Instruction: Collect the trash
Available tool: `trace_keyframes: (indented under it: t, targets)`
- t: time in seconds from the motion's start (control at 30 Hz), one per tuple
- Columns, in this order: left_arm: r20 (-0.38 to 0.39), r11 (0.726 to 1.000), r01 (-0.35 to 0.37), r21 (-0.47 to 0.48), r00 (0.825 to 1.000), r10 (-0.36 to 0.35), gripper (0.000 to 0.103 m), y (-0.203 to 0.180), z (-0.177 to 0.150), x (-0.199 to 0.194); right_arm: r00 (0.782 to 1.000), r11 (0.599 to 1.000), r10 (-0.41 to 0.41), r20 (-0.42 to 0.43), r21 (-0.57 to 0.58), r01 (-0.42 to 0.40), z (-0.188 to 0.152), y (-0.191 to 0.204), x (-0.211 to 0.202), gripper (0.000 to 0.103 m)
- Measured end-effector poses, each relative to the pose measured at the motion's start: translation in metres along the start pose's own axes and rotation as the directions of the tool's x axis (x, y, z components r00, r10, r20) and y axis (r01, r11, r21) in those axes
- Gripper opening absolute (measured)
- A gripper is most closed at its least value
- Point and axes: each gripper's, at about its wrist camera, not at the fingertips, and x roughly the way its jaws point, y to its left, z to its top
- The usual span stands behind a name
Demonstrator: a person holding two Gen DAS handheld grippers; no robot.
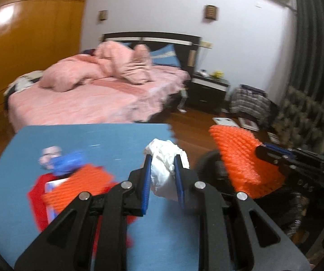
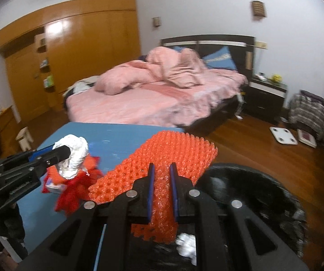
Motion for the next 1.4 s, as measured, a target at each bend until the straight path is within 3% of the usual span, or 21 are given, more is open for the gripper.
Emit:
trace_keyframes:
  t: [0.13, 0.3, 0.37, 0.5, 0.53, 0.6, 0.67, 0.73, 0.97, 1.23, 1.4]
  targets:
    - [-0.01, 0.994, 0.103, 0.037, 0.995, -0.103, 0.019, -0.047, 0.002, 0.02, 0.998, 0.997, -0.07, -0.007, 0.045, 0.07, -0.011, -0.036, -0.01, 0.013]
    - [-0.031, 0.981, 0.184, 0.061, 0.983, -0.183, 0.02, -0.088, 0.004, 0.046, 0.989, 0.984, -0.148, -0.023, 0.096, 0.149, -0.025, -0.077, -0.018, 0.013]
    - [-0.052, 0.974, 0.218, 0.066, 0.975, -0.215, 0.028, -0.102, 0.003, 0.057, 0.985, 0.979, -0.167, -0.036, 0.11, 0.17, -0.029, -0.09, -0.019, 0.016]
    - [-0.075, 0.969, 0.237, 0.066, 0.97, -0.232, 0.056, -0.109, -0.006, 0.068, 0.975, 0.967, -0.212, -0.067, 0.131, 0.22, -0.039, -0.107, -0.019, 0.027]
    - [-0.076, 0.97, 0.236, 0.066, 0.97, -0.23, 0.058, -0.108, -0.006, 0.068, 0.973, 0.965, -0.219, -0.07, 0.133, 0.227, -0.04, -0.111, -0.019, 0.035]
    - [-0.076, 0.974, 0.218, 0.068, 0.974, -0.213, 0.063, -0.101, -0.006, 0.066, 0.971, 0.961, -0.23, -0.072, 0.138, 0.238, -0.042, -0.115, -0.02, 0.049]
    - [-0.063, 0.98, 0.183, 0.072, 0.982, -0.179, 0.069, -0.091, -0.008, 0.06, 0.969, 0.96, -0.238, -0.068, 0.138, 0.245, -0.043, -0.114, -0.02, 0.075]
    - [-0.042, 0.988, 0.135, 0.074, 0.99, -0.133, 0.074, -0.077, -0.009, 0.05, 0.967, 0.958, -0.248, -0.056, 0.136, 0.254, -0.043, -0.111, -0.02, 0.093]
    - [-0.004, 0.998, -0.045, 0.047, 0.999, 0.045, 0.082, -0.011, -0.017, 0.016, 0.985, 0.98, -0.17, 0.008, 0.104, 0.168, -0.029, -0.066, -0.012, 0.097]
    - [-0.001, 0.967, -0.255, -0.019, 0.967, 0.255, 0.082, 0.071, -0.026, -0.014, 0.999, 1.0, -0.005, 0.041, 0.026, 0.004, -0.01, 0.018, 0.022, 0.097]
    - [-0.038, 0.948, -0.312, -0.059, 0.95, 0.31, 0.077, 0.109, -0.03, -0.01, 0.996, 0.997, 0.07, 0.051, -0.018, -0.069, -0.004, 0.062, 0.044, 0.097]
